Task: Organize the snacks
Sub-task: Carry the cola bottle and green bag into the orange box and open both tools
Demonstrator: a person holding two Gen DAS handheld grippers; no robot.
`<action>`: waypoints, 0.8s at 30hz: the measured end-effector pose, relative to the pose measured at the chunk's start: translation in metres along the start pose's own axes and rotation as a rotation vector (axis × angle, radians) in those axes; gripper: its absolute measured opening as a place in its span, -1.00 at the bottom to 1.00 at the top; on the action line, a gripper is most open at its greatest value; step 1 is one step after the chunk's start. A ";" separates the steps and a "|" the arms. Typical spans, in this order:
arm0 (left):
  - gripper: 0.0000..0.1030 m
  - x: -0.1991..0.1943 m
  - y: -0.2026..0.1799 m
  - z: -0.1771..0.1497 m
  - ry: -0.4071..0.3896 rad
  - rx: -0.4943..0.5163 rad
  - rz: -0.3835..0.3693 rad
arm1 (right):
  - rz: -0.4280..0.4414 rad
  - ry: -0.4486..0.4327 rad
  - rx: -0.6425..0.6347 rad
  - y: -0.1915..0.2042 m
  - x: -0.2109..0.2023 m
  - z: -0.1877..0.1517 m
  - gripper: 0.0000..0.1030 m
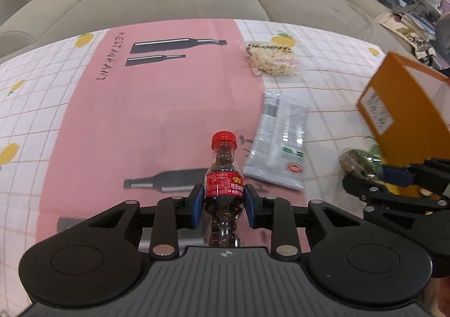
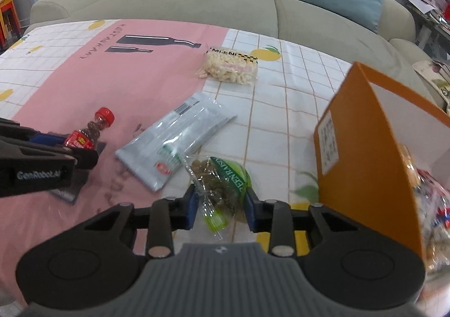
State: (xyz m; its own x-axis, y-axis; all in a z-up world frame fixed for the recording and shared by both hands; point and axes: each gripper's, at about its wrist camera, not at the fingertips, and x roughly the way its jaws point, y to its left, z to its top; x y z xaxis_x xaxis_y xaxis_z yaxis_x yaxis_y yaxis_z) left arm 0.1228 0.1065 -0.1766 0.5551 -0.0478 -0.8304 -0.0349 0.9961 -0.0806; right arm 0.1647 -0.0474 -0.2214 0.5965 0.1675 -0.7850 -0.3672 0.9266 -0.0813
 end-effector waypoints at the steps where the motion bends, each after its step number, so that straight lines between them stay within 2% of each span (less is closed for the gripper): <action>1: -0.35 -0.008 -0.002 -0.002 -0.001 0.000 -0.001 | 0.007 0.003 0.005 0.000 -0.007 -0.002 -0.39; 7: -0.35 -0.048 -0.014 -0.002 0.002 -0.031 -0.035 | 0.050 0.011 0.019 0.001 -0.050 -0.008 -0.39; 13: -0.35 -0.092 -0.041 0.005 -0.046 -0.002 -0.088 | 0.061 -0.081 -0.024 -0.003 -0.106 -0.013 -0.39; 24: -0.35 -0.144 -0.104 0.033 -0.110 0.067 -0.195 | 0.037 -0.158 0.050 -0.050 -0.183 -0.013 -0.39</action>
State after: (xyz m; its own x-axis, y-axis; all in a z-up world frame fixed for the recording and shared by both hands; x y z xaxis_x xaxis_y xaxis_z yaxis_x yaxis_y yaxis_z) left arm 0.0735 0.0121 -0.0305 0.6331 -0.2355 -0.7373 0.1353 0.9716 -0.1942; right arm 0.0643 -0.1284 -0.0821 0.6893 0.2490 -0.6804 -0.3576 0.9337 -0.0206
